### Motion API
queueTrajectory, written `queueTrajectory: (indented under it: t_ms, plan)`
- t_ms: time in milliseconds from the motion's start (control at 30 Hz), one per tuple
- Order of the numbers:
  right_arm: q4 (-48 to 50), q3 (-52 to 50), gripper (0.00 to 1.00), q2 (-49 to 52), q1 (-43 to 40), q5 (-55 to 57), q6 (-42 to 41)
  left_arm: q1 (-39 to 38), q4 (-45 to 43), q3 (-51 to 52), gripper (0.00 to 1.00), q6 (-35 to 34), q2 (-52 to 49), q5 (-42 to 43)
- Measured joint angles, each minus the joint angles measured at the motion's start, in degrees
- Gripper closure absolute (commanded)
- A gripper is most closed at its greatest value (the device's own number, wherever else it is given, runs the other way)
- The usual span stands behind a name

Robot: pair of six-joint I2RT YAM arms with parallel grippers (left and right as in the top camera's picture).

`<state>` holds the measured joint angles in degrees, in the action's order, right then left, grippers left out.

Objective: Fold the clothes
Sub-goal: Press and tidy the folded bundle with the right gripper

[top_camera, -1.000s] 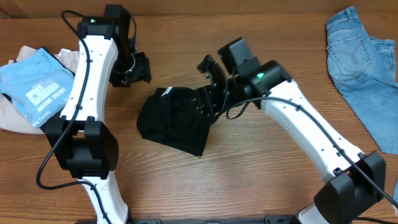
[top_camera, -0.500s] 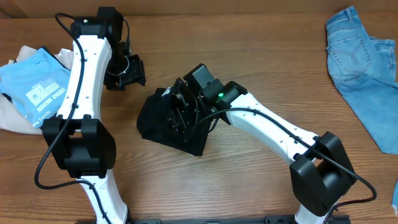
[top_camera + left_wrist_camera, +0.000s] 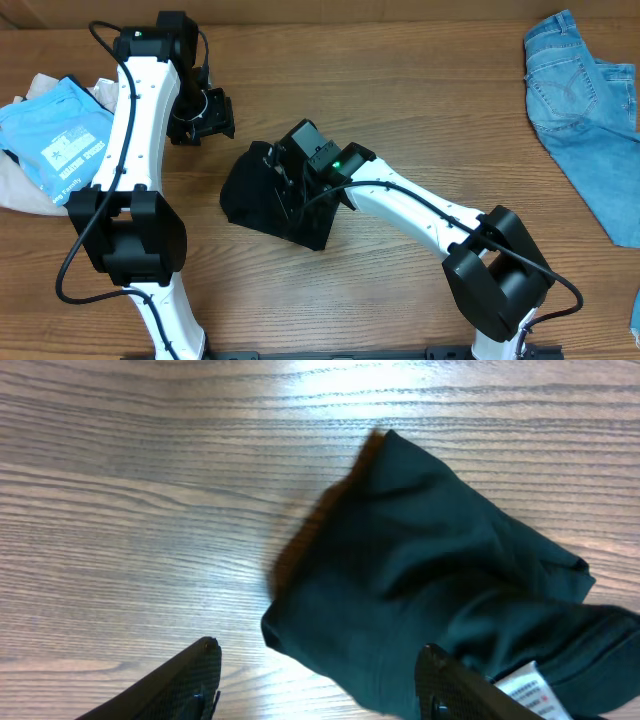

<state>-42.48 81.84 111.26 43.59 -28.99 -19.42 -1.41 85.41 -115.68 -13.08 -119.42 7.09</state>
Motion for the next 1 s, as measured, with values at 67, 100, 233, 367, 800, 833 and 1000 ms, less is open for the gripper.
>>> queueTrajectory:
  t_ms: [67, 100, 233, 367, 800, 833, 1000]
  plan:
    - [-3.37, 0.0, 0.91, -0.2, -0.31, -1.29, -0.87, 0.0, 0.11, 0.0, 0.34, 0.02, 0.0, 0.0]
    - [-5.7, 0.0, 0.9, -0.44, -0.63, -1.57, -1.49, 0.0, 0.13, 0.0, 0.34, 0.02, 0.0, -0.02]
    - [-12.09, -0.02, 0.89, -1.66, -2.58, 0.04, -3.08, 0.0, 0.74, 0.0, 0.34, 0.02, 0.0, 0.0]
    - [-12.63, -1.07, 0.7, -1.86, -3.69, 2.21, -5.44, 0.0, 2.69, 0.0, 0.34, 0.17, 0.0, 0.0]
    - [-17.79, -2.54, 0.59, -2.95, -3.98, 9.51, -9.29, 0.0, 5.33, 0.0, 0.34, 1.95, 0.0, 0.0]
    - [-18.14, -1.46, 0.48, -3.78, -4.04, 10.23, -8.87, 0.0, 5.31, 0.0, 0.34, 2.19, 0.0, 0.0]
    - [-15.13, 3.3, 0.43, -9.73, -4.94, 11.72, -7.56, 0.0, 5.27, 0.0, 0.34, 2.78, 0.0, 0.0]
